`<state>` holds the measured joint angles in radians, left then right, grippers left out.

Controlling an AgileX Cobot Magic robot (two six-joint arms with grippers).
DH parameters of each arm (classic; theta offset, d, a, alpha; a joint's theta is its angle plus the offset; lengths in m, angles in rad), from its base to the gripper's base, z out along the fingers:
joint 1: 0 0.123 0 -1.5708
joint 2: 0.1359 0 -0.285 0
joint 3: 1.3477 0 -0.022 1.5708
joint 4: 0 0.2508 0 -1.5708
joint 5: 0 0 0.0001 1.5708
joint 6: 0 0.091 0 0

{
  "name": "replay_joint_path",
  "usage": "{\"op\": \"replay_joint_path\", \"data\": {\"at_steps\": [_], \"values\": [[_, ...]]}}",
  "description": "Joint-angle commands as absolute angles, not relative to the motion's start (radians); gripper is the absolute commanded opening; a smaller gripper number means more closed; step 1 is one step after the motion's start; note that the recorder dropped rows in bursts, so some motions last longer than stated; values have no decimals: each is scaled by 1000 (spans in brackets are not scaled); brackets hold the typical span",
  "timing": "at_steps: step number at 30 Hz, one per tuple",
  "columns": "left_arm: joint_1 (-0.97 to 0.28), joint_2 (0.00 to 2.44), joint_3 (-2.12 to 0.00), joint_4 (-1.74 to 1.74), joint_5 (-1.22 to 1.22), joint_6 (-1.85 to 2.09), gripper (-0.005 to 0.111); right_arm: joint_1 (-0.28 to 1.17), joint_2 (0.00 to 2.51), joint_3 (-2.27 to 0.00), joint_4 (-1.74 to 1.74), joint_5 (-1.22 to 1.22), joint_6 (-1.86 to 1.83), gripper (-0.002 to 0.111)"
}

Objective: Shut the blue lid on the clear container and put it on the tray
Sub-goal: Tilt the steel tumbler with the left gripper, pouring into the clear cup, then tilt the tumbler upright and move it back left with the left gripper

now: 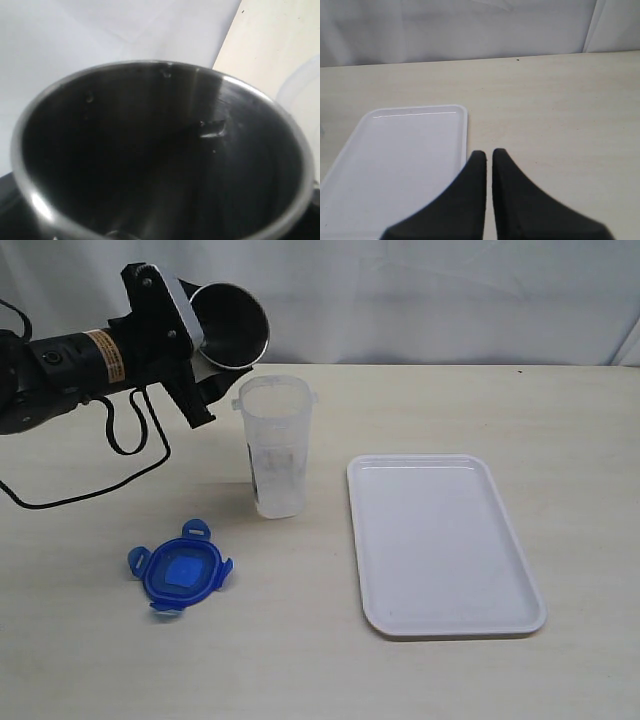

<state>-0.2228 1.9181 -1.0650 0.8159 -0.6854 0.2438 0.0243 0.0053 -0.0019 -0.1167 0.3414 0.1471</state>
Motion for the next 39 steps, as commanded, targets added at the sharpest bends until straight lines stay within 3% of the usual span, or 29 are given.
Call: {"op": "replay_joint_path", "data": {"at_steps": [1, 15, 39], "values": [[-229, 1897, -1084, 802, -744, 241, 0, 26, 0, 0, -113, 342, 150, 5], [-229, 1897, -1084, 802, -744, 448, 0, 26, 0, 0, -113, 342, 150, 5], [-229, 1897, -1084, 802, -744, 473, 0, 26, 0, 0, -113, 342, 150, 5]]}}
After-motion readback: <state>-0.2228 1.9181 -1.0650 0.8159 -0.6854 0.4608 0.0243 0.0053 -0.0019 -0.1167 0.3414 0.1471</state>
